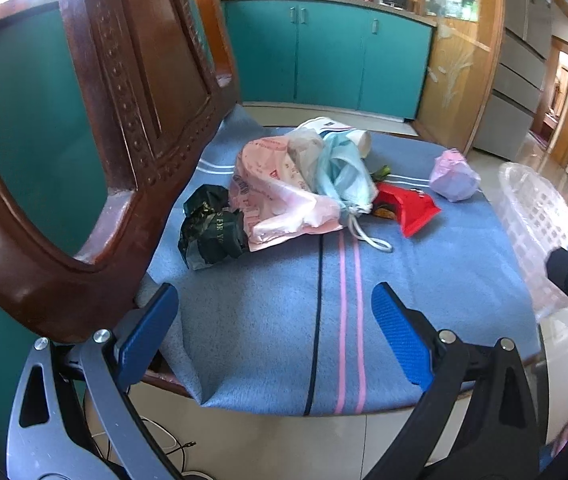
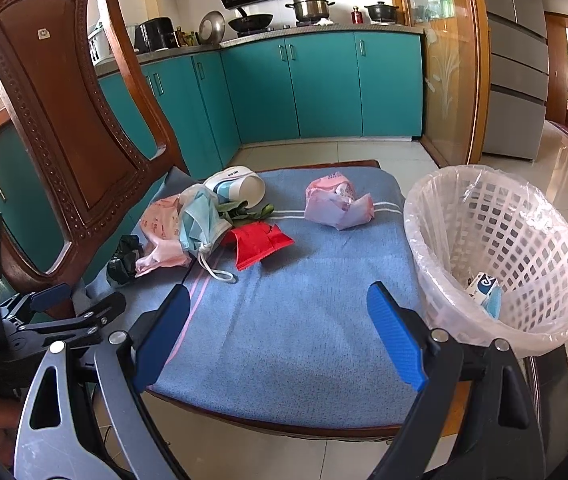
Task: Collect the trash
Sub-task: 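Move both open tools back over the chair seat, then grasp the dark green plastic bag with the left tool while the right tool grasps the red cloth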
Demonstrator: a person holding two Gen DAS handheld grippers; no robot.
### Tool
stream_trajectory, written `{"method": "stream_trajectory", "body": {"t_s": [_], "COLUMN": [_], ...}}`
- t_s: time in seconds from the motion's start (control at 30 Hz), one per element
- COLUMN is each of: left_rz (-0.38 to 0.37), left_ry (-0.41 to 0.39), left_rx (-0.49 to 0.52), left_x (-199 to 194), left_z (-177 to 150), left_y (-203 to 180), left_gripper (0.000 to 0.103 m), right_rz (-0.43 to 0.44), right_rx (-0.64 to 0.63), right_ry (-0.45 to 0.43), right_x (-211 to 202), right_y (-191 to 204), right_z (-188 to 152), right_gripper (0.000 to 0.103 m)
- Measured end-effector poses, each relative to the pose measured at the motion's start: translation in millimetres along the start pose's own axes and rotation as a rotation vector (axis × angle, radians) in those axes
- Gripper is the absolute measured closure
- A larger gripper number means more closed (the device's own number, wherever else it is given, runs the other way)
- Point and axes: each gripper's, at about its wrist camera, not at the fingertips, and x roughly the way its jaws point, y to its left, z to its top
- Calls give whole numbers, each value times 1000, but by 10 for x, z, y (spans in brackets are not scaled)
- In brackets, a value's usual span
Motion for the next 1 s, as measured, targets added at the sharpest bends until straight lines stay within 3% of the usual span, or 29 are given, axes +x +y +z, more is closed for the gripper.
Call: {"method": "stream_trajectory", "body": {"t_s": [0.27, 0.57, 0.8, 1.0], "left_rz": [126, 339, 353, 278], "left_ry": [48, 37, 103, 148], "left_rx": [-46, 26, 44, -2], "left_x": [479, 803, 1100, 1193], "left_z": [53, 203, 304, 354], "left_y": [-54, -116, -141, -66], "left_gripper": [7, 7, 7, 18], "right_rz": [1, 9, 3, -8], "right_rx": [9, -8, -74, -190], "right_ry": [52, 75, 156, 176], "right_x": [233, 612, 1186, 1634], "right_y": [-20, 79, 159, 347], "right_z": [4, 216, 378, 426], "right_gripper": [15, 15, 15, 15]}}
